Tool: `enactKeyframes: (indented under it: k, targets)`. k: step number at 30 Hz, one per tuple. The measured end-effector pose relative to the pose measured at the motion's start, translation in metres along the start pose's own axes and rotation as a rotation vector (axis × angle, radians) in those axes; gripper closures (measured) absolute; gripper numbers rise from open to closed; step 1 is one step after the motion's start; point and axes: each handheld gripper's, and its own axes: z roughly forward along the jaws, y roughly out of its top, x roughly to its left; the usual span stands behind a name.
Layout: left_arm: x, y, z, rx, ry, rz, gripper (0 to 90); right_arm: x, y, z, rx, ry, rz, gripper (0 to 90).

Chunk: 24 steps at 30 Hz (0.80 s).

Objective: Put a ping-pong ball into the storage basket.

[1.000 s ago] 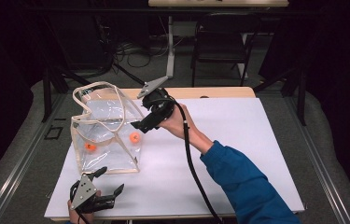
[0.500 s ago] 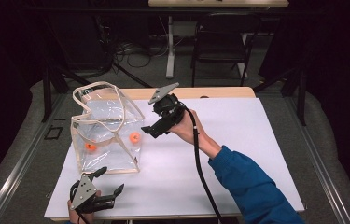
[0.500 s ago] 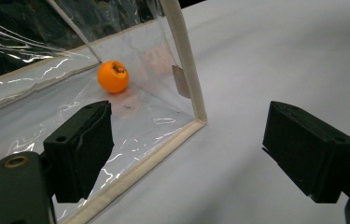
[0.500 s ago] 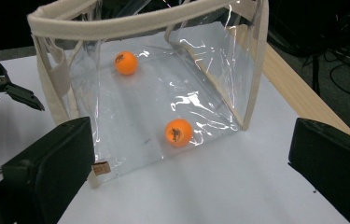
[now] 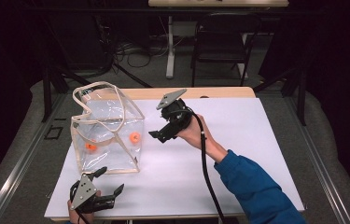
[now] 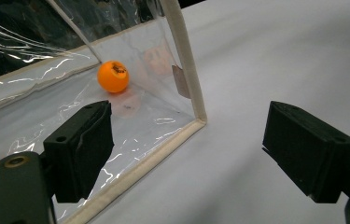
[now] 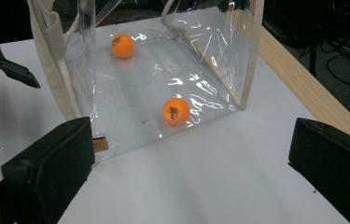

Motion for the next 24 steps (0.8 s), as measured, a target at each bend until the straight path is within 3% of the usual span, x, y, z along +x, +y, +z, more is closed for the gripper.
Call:
enactKeyframes:
  k: [24]
  targets:
    - [0.000, 0.000, 0.000, 0.000, 0.002, -0.003, 16.0, 0.000, -0.035, -0.008, 0.024, -0.024, 0.019, 0.0]
